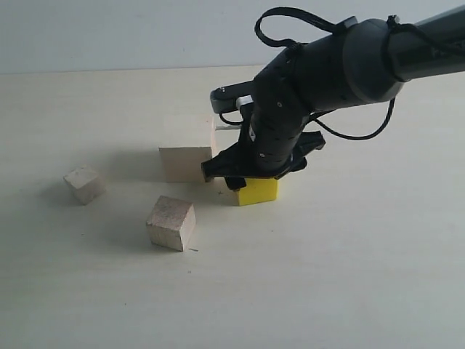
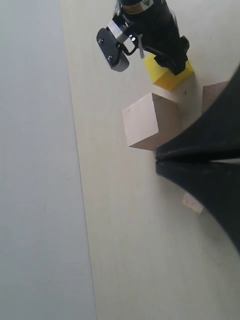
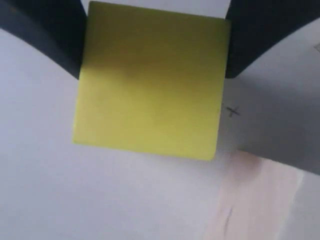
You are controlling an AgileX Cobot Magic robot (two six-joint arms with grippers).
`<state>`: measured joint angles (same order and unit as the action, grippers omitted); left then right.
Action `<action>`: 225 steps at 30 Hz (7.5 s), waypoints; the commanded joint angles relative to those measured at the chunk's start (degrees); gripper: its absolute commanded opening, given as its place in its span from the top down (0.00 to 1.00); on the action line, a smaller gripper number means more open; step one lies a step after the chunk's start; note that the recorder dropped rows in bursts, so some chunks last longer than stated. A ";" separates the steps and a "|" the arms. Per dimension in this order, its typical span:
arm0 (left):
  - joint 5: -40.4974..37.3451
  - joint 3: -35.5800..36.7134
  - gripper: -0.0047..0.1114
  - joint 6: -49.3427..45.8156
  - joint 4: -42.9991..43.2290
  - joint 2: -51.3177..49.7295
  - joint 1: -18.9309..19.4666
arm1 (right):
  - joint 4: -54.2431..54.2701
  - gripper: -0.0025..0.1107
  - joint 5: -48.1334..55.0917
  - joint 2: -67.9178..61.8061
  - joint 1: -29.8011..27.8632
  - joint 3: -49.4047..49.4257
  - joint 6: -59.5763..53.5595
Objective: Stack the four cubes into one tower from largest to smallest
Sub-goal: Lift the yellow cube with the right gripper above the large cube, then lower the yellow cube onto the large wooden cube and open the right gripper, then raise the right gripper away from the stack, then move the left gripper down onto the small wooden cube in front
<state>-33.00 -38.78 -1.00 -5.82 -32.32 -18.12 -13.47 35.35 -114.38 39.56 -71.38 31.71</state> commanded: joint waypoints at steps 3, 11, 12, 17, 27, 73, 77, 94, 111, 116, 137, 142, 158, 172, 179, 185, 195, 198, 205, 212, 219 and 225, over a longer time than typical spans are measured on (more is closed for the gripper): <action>-0.02 0.15 0.96 -0.35 0.20 0.33 -0.31 | -5.24 0.98 8.33 6.15 -0.01 0.08 -0.74; -0.02 0.15 0.96 -0.35 0.20 0.33 -0.31 | -16.41 0.98 7.61 16.20 -0.14 0.08 -0.91; -0.02 0.15 0.96 -0.35 0.20 0.33 -0.41 | -16.75 0.98 7.35 17.00 -0.53 -0.47 -2.21; -0.27 0.15 0.96 -0.35 0.09 0.33 -0.79 | -10.78 0.98 6.89 17.25 -3.42 -6.65 -13.60; -0.96 0.15 0.96 -0.35 -0.02 0.33 -0.79 | 10.84 0.98 16.04 10.30 -5.51 -23.23 -52.56; -5.78 0.15 0.96 -3.23 -0.02 0.33 -0.79 | 31.28 0.98 22.80 -8.62 -6.04 -37.66 -102.19; -5.89 0.15 0.96 -3.23 -0.02 0.33 -0.79 | 30.60 0.98 22.80 -9.64 -6.63 -37.66 -102.68; -6.11 0.15 0.96 -3.48 0.18 0.33 -0.79 | 32.97 0.98 21.89 -10.00 -6.90 -37.66 -106.06; -6.24 0.15 0.96 -4.82 0.18 0.33 -0.79 | 32.87 0.36 20.70 -10.00 -6.90 -37.66 -106.08; -6.24 0.15 0.96 -4.82 0.18 0.33 -0.79 | 32.87 0.36 19.72 -10.00 -6.90 -37.66 -106.08; -6.07 0.15 0.96 -4.81 0.18 0.22 -0.79 | 32.73 0.47 29.85 -0.96 -6.90 -37.66 -84.25; -5.81 0.15 0.96 -4.81 -0.69 -3.45 -0.79 | 33.45 0.98 33.73 5.10 -6.90 -37.66 -67.65; -2.57 0.15 0.65 -11.98 -17.20 -27.58 -0.79 | 32.56 0.98 12.37 27.86 -6.90 -17.77 -44.81; -7.45 -9.23 0.57 -19.32 -25.33 -44.77 -6.67 | 33.86 0.98 3.00 53.37 -6.90 15.24 -39.14; -7.45 -13.82 0.47 -14.72 -22.80 -53.55 -13.87 | 33.97 0.98 4.12 61.07 -6.90 20.53 -39.14; -1.64 -14.50 0.40 -7.75 -18.95 -58.04 -13.98 | 33.97 0.98 5.59 66.71 -6.90 20.70 -39.14; 0.87 -14.71 0.24 -10.76 -19.46 -64.78 -13.98 | 33.97 0.98 7.58 67.03 -6.90 20.70 -39.14; 2.22 -14.71 0.24 -11.21 -20.83 -65.33 -13.98 | 33.97 0.98 7.66 67.03 -6.90 20.70 -39.14; 4.52 -14.71 0.25 -13.19 -21.85 -67.24 -13.98 | 33.97 0.98 7.66 67.03 -6.90 20.70 -39.14; 4.63 -14.71 0.25 -13.57 -22.86 -70.29 -13.98 | 33.97 0.98 7.66 67.03 -6.90 20.70 -39.14; 6.11 -14.71 0.25 -16.19 -25.94 -70.99 -13.98 | 34.01 0.98 7.49 67.03 -6.90 20.70 -39.14; 7.05 -14.71 0.25 -17.47 -26.55 -72.95 -13.98 | 34.01 0.98 7.37 67.03 -6.90 20.70 -39.14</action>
<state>-26.60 -53.18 -17.95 -31.68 -104.16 -31.71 20.13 43.04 -47.84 32.89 -50.92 -7.76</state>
